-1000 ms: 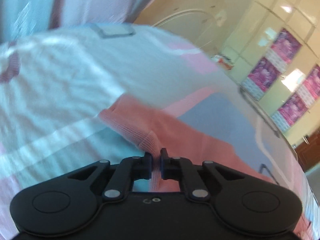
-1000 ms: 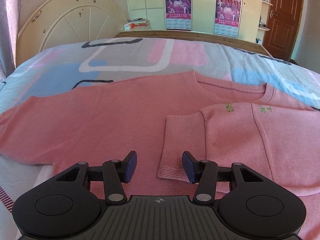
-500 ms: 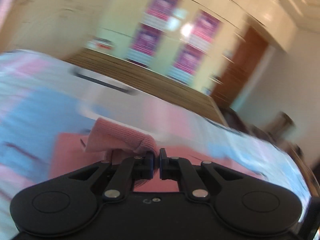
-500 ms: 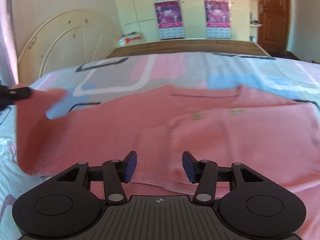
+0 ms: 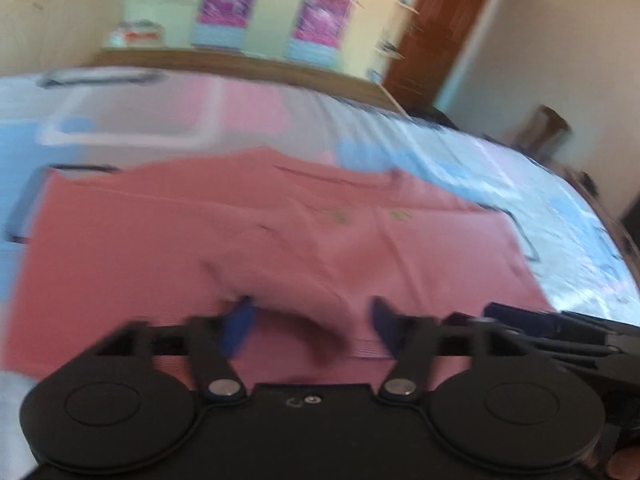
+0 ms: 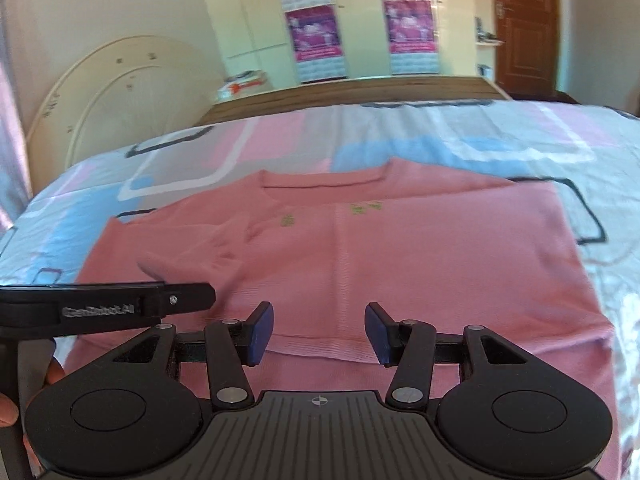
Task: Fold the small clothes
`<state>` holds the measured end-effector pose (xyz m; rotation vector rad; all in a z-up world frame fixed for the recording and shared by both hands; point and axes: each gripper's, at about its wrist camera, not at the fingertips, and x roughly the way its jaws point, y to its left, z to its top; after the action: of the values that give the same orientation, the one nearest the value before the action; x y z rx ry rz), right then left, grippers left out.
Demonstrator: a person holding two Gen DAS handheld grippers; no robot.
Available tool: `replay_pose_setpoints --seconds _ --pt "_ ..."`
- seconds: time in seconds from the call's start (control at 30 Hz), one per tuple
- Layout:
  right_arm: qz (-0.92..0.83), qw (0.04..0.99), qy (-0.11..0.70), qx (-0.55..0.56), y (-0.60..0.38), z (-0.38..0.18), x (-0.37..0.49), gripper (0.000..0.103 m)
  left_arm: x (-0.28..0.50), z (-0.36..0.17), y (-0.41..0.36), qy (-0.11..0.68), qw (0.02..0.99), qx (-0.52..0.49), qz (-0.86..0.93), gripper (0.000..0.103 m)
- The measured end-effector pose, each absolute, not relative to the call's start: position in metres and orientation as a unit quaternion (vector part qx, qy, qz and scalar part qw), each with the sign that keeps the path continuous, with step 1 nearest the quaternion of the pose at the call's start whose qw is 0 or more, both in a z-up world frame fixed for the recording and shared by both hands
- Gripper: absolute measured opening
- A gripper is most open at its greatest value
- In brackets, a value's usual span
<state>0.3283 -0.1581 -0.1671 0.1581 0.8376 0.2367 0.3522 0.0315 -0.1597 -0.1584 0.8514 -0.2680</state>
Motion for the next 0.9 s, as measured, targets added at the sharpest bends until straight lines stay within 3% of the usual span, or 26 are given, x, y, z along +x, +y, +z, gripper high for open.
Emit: replay_pose_setpoints --seconds 0.17,0.47,0.63,0.67,0.8,0.9 --pt "0.169 0.904 0.39 0.05 -0.122 -0.167 0.329 0.06 0.337 -0.15 0.076 0.4 0.911 -0.065 -0.075 0.071" --pt "0.228 0.888 0.398 -0.027 -0.059 -0.186 0.341 0.06 0.308 -0.174 0.145 0.438 0.894 -0.088 0.023 0.07" --pt "0.215 0.886 0.406 -0.065 -0.046 -0.205 0.35 0.06 0.304 -0.187 0.161 0.442 0.893 -0.076 0.044 0.064" --pt "0.211 0.885 0.409 -0.068 -0.046 -0.208 0.351 0.058 0.306 -0.188 0.161 0.439 0.894 -0.07 0.046 0.062" --pt "0.201 0.888 0.409 -0.06 -0.051 -0.213 0.357 0.022 0.319 -0.19 0.156 0.418 0.906 -0.044 0.051 0.052" --pt "0.203 0.893 0.4 -0.039 -0.058 -0.206 0.357 0.014 0.323 -0.193 0.152 0.401 0.914 -0.024 0.055 0.039"
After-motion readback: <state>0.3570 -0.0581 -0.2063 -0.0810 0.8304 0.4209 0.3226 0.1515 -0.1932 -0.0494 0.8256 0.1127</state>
